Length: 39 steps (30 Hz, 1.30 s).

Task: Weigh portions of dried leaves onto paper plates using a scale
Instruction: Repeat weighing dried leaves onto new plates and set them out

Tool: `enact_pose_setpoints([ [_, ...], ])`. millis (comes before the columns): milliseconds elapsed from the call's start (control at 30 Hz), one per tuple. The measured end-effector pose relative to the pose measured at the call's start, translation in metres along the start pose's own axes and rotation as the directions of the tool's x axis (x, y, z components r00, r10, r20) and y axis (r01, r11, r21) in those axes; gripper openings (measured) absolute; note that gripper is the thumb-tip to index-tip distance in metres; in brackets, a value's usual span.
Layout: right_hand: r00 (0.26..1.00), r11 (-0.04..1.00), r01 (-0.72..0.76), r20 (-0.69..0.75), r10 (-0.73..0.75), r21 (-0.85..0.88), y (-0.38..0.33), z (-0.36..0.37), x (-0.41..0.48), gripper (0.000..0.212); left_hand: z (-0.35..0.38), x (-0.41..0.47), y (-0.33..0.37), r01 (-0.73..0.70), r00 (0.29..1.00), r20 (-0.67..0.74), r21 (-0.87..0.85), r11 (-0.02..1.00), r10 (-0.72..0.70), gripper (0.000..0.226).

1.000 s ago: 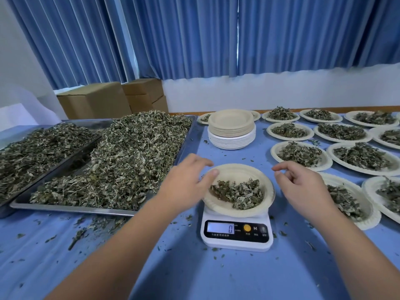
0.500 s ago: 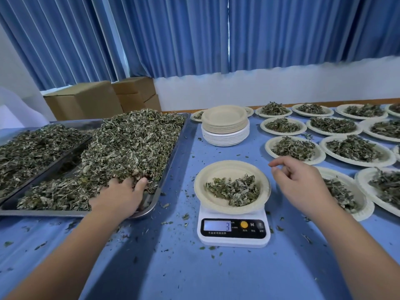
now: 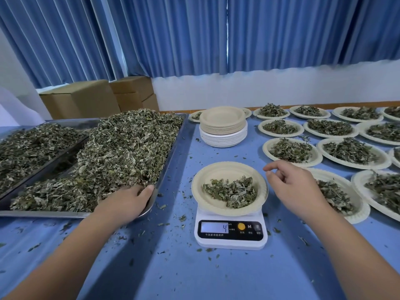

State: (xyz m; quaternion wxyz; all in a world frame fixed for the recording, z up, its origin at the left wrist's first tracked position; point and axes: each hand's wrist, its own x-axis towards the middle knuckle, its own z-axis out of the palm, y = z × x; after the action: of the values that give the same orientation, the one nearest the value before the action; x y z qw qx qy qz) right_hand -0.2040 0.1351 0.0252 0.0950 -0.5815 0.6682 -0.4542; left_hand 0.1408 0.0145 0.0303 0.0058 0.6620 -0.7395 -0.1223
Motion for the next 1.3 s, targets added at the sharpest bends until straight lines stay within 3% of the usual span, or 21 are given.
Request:
enact_pose_setpoints([
  [167,1.0,1.0,-0.003,0.001,0.003,-0.008,-0.001,0.0,0.0,0.022,0.002,-0.011,0.002,-0.133,0.989,-0.076,-0.052,0.99,0.129,0.06],
  [267,1.0,1.0,-0.008,0.002,0.008,-0.008,-0.001,0.001,0.001,0.02,0.005,-0.02,0.005,-0.192,0.977,-0.093,0.001,0.981,0.191,0.054],
  [367,1.0,1.0,-0.012,0.002,0.012,-0.002,-0.002,0.001,0.001,0.022,0.01,-0.028,0.008,-0.204,0.964,-0.152,0.09,0.975,0.216,0.038],
  [467,1.0,1.0,-0.011,-0.002,0.011,-0.003,-0.002,0.0,0.0,0.025,0.013,-0.031,0.008,-0.187,0.952,-0.231,0.085,0.979,0.202,0.045],
  [600,1.0,1.0,-0.018,-0.005,0.018,-0.01,-0.004,0.0,0.0,0.025,0.006,-0.026,0.007,-0.195,0.95,-0.263,-0.074,0.978,0.169,0.042],
  [767,1.0,0.999,-0.031,-0.002,0.031,-0.024,-0.005,0.0,-0.001,0.024,-0.006,-0.013,0.002,-0.22,0.959,-0.25,-0.341,0.914,0.137,0.014],
  [1100,0.998,0.998,-0.056,0.006,0.057,-0.028,-0.003,-0.001,0.0,0.023,-0.018,-0.002,0.004,-0.289,0.896,-0.423,-0.318,0.903,0.137,0.013],
  [1300,0.998,0.998,-0.058,0.008,0.058,-0.007,-0.003,-0.001,0.001,0.024,-0.034,-0.016,0.046,-0.419,0.859,-0.491,-0.505,0.755,0.148,0.013],
])
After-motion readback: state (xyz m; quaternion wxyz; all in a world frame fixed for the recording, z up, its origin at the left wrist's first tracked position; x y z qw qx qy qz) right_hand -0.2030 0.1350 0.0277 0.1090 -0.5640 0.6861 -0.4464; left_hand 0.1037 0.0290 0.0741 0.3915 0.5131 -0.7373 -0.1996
